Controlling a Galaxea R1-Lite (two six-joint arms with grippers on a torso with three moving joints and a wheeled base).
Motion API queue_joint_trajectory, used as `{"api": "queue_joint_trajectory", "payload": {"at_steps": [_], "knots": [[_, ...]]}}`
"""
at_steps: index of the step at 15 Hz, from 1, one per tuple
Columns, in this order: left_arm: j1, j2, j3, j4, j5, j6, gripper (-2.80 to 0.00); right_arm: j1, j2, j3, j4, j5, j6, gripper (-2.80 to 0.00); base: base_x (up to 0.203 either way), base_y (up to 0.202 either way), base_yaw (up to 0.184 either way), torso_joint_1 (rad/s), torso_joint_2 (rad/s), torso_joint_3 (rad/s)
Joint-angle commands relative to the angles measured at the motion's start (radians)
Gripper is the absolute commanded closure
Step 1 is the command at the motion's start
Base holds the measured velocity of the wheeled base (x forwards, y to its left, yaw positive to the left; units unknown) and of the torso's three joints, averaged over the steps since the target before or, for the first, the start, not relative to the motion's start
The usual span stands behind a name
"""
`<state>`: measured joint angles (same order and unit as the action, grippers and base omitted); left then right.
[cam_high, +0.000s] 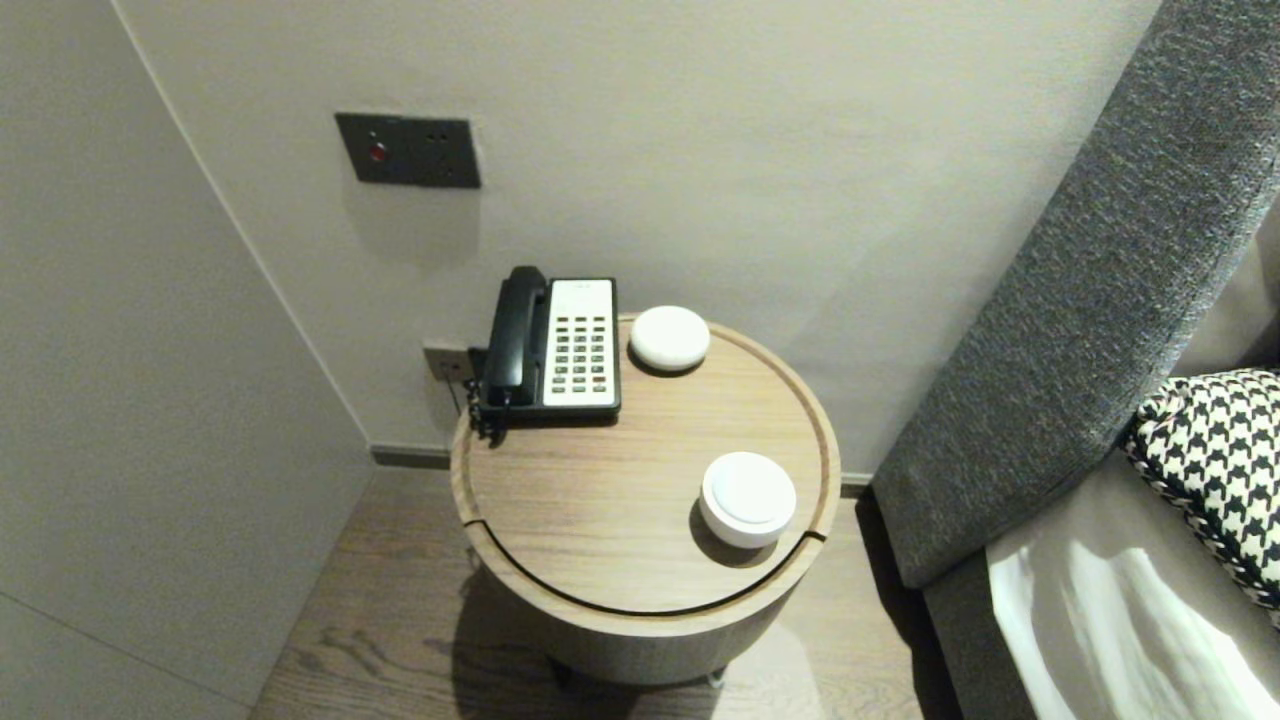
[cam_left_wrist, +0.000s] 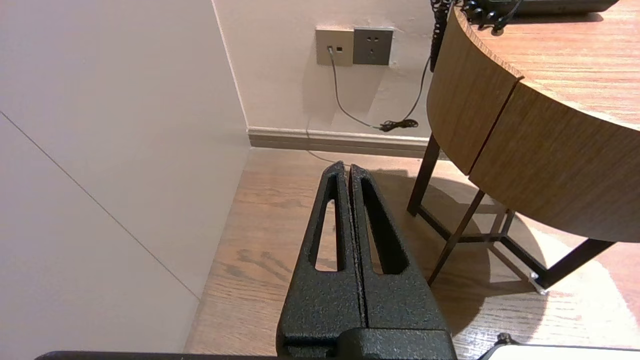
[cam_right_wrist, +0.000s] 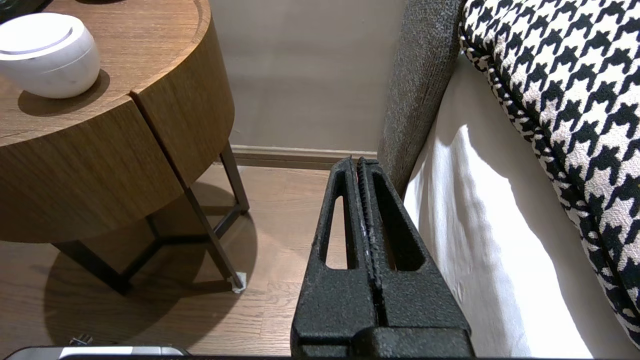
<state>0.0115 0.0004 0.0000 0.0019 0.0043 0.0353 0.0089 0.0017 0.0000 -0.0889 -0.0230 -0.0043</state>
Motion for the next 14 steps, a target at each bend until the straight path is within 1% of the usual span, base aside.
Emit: {"api": "queue_joint_trajectory", "payload": {"at_steps": [1, 14], "knots": [[0.001, 0.000, 0.000, 0.000, 0.000, 0.000, 0.00, 0.000, 0.001, 0.037, -0.005, 0.000, 0.000, 0.00, 0.000, 0.000, 0.000, 0.000, 0.00, 0.000], [0.001, 0.000, 0.000, 0.001, 0.000, 0.000, 0.00, 0.000, 0.001, 0.040, -0.006, 0.000, 0.001, 0.00, 0.000, 0.000, 0.000, 0.000, 0.00, 0.000]]}}
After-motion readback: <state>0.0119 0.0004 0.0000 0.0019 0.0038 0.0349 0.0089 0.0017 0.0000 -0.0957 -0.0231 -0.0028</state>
